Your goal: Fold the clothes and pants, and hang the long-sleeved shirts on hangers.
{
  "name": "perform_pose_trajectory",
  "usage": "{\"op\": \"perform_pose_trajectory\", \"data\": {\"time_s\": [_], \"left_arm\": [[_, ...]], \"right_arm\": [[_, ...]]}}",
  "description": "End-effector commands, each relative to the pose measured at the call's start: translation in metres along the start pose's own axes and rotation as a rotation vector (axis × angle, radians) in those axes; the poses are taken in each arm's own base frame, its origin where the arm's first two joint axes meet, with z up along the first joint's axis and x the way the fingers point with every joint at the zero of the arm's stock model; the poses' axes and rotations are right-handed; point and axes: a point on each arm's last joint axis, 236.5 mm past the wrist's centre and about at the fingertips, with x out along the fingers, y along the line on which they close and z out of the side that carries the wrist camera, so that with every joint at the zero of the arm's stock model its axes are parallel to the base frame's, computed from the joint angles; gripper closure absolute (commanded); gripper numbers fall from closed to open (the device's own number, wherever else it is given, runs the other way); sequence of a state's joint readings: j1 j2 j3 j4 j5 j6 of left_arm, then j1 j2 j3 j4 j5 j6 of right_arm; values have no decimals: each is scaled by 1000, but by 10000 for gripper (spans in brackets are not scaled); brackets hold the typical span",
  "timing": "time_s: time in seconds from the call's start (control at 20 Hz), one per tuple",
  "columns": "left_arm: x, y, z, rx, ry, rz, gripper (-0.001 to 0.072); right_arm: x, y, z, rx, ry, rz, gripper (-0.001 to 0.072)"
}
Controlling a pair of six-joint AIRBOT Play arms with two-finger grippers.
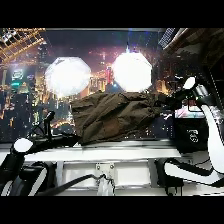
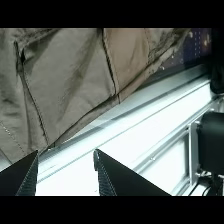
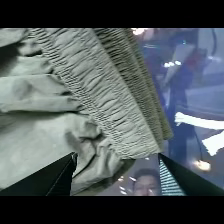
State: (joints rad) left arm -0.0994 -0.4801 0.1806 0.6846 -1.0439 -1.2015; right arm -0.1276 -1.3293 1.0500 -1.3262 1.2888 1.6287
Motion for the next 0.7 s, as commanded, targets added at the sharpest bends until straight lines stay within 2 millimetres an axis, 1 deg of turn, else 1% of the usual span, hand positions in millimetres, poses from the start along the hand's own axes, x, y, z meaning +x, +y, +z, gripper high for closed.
{"op": "perform_pose_trajectory", "data": {"time_s": [0.0, 0.1, 0.2, 0.3, 0.4, 0.45, 0.65], "left_arm": [[-2, -1, 5, 10, -14, 2, 345], [-8, -12, 18, 23, -48, -16, 345], [-16, -27, 37, 24, -102, -50, 345], [-23, -41, 60, 6, -183, -91, 345], [-28, -48, 75, -27, -245, -124, 345], [-29, -50, 78, -34, -257, -130, 345], [-29, -50, 77, -35, -256, -133, 345]], "right_arm": [[-4, -1, 14, 9, -67, 17, 145], [-2, -12, 25, -12, -92, 33, 145], [5, -26, 36, 11, -104, 76, 145], [10, -25, 48, -17, -133, 172, 144], [17, -26, 53, -45, -137, 229, 144], [20, -28, 54, -53, -134, 246, 144], [37, -22, 58, -96, -126, 304, 144]]}}
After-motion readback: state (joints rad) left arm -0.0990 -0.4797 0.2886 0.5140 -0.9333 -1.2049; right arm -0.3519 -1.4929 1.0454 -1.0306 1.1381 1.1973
